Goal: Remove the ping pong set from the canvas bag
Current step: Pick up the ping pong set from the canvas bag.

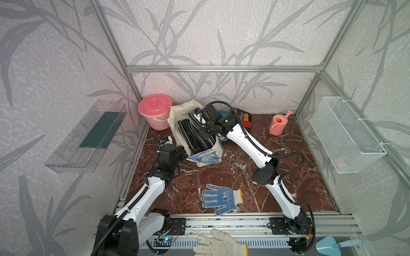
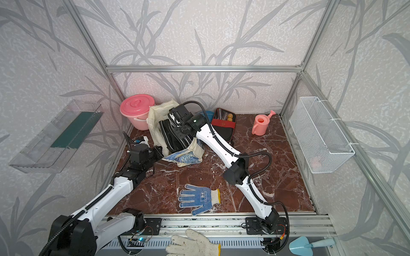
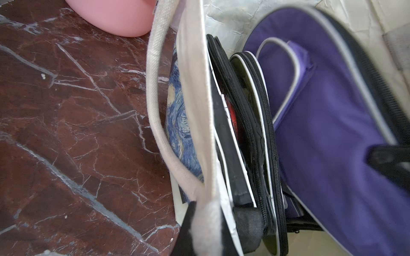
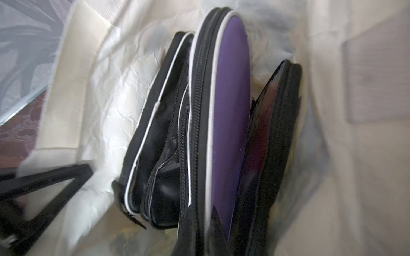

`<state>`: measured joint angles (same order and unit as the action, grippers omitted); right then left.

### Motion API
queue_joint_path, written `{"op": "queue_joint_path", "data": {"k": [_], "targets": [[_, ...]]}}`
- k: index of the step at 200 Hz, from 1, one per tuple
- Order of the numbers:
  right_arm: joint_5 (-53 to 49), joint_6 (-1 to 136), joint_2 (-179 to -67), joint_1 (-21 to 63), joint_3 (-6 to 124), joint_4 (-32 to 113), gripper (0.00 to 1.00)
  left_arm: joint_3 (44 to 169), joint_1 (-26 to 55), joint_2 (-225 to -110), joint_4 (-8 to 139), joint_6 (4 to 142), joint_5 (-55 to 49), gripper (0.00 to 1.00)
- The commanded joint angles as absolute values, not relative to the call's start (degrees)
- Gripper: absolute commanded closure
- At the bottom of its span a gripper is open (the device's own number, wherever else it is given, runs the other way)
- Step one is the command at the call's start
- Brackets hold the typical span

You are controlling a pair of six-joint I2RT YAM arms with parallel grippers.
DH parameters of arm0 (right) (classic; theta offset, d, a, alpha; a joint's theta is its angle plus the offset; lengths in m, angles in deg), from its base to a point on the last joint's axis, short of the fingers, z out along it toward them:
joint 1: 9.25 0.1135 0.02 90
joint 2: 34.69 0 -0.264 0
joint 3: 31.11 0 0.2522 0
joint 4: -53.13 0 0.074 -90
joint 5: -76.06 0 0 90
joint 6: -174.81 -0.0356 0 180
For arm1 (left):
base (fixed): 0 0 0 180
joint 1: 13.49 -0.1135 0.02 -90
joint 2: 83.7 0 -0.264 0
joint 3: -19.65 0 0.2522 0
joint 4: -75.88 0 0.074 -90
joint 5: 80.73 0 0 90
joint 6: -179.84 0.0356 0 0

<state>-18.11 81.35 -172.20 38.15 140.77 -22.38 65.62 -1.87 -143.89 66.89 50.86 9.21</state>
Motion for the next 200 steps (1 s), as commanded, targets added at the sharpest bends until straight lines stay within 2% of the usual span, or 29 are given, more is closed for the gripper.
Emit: {"op": "queue_joint_path", "data": {"k": [1, 27, 48, 70, 107, 165, 200], "targets": [[-16.30, 80.30, -165.23, 37.84, 143.05, -20.95, 1.00, 67.27, -1.53, -143.90, 67.74, 51.59, 9.60, 1.00], [-13.45, 78.63, -162.95, 37.01, 142.86, -20.19, 1.00, 67.21, -1.53, -143.91, 67.68, 51.70, 9.89, 1.00], [-6.08, 74.98, -160.92, 34.69, 141.73, -18.37, 1.00, 67.16, -1.53, -143.67, 67.65, 51.93, 10.14, 1.00], [1.62, 70.64, -157.39, 31.83, 137.80, -13.60, 1.00, 67.08, -1.62, -142.67, 67.49, 52.30, 10.87, 1.00], [7.19, 65.58, -150.25, 27.57, 130.61, -6.29, 1.00, 67.25, -1.71, -142.06, 66.46, 52.46, 11.61, 1.00], [12.57, 53.64, -130.15, 14.97, 98.49, 18.92, 1.00, 67.64, -1.80, -141.77, 65.69, 52.49, 12.41, 1.00], [13.74, 48.69, -123.67, 6.98, 84.68, 29.53, 1.00, 68.13, -1.80, -141.94, 64.94, 52.56, 12.60, 1.00]]}}
